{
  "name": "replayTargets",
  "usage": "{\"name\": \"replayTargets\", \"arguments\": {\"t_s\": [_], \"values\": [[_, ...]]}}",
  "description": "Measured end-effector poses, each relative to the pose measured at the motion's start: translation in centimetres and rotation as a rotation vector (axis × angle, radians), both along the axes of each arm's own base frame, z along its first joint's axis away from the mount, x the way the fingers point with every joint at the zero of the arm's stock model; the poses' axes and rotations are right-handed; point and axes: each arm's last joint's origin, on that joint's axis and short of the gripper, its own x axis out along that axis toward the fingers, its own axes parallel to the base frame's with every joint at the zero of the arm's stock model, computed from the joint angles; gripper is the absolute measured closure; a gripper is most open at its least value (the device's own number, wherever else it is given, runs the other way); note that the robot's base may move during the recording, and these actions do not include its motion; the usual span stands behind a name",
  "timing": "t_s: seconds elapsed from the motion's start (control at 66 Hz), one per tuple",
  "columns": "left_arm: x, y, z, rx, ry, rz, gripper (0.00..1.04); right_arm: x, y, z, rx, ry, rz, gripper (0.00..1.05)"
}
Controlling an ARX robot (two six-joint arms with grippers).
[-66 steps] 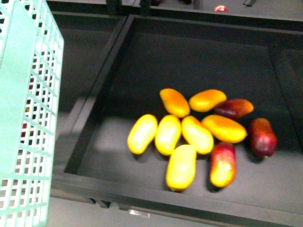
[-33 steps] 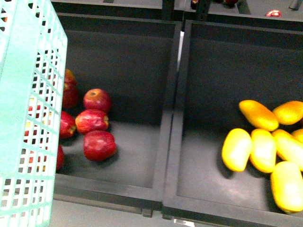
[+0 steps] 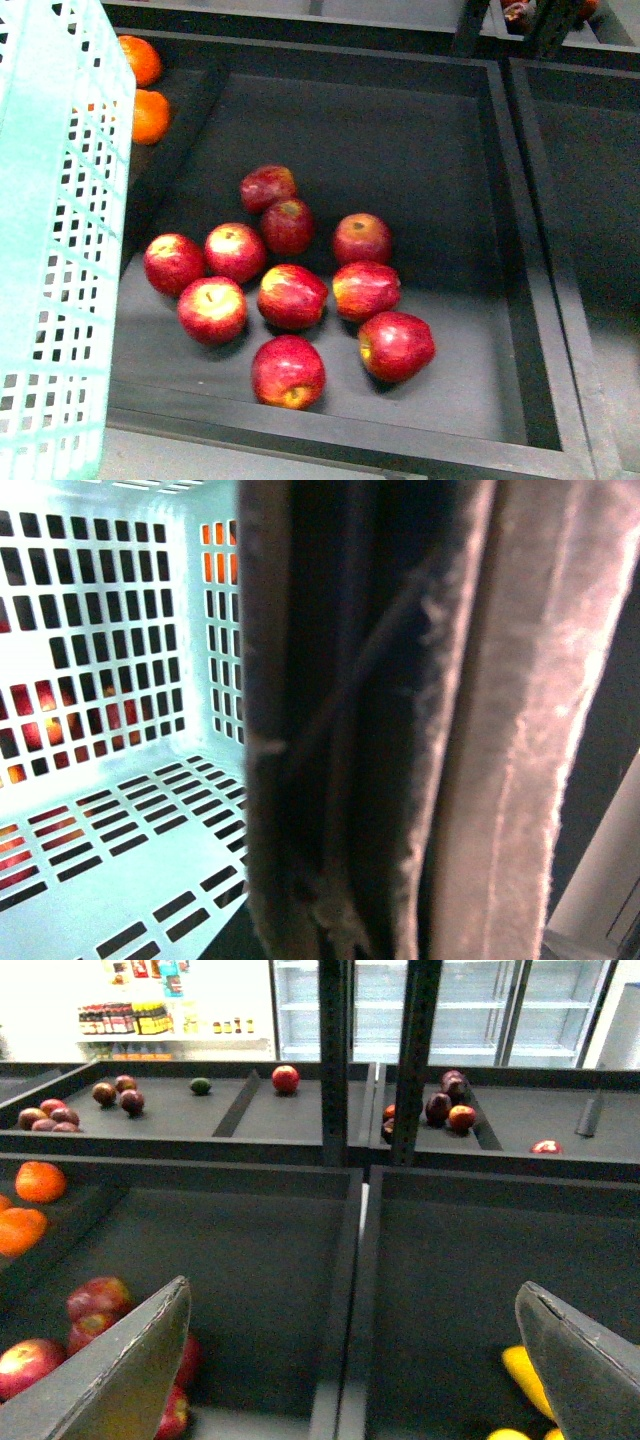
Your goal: Pick mango and avocado into basket
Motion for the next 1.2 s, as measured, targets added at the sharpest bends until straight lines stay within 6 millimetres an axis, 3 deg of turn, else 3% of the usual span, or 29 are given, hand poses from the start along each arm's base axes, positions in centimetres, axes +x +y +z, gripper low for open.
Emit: {"name": "replayTargets", "arguments": {"t_s": [0.197, 0.257, 0.333, 0.5, 0.56, 0.682, 0.878, 1.196], "values": [[0.0, 0.0, 0.0, 0.005, 0.000, -0.017, 0.90, 0.0, 0.0, 0.0, 0.000, 0.001, -0.003, 0.09], [0.3, -0.4, 0.0, 0.049, 0.098, -0.158, 0.90, 0.0, 0.0, 0.0, 0.000, 0.001, -0.004, 0.09], [1.7, -1.5, 0.1, 0.257, 0.143, -0.375, 0.90, 0.0, 0.0, 0.0, 0.000, 0.001, -0.006, 0.09], [7.0, -6.8, -0.2, 0.647, 0.142, -0.710, 0.90, 0.0, 0.0, 0.0, 0.000, 0.001, -0.006, 0.09], [8.9, -9.6, 0.5, 0.702, 0.104, -0.799, 0.90, 0.0, 0.0, 0.0, 0.000, 0.001, -0.006, 0.09], [10.6, -14.3, 1.2, 0.721, 0.051, -0.947, 0.90, 0.0, 0.0, 0.0, 0.000, 0.001, -0.006, 0.09], [11.2, -19.7, 0.1, 0.707, 0.052, -1.101, 0.90, 0.0, 0.0, 0.0, 0.000, 0.001, -0.006, 0.09], [9.9, -22.9, -0.3, 0.702, 0.019, -1.158, 0.90, 0.0, 0.0, 0.0, 0.000, 0.001, -0.006, 0.09]]}}
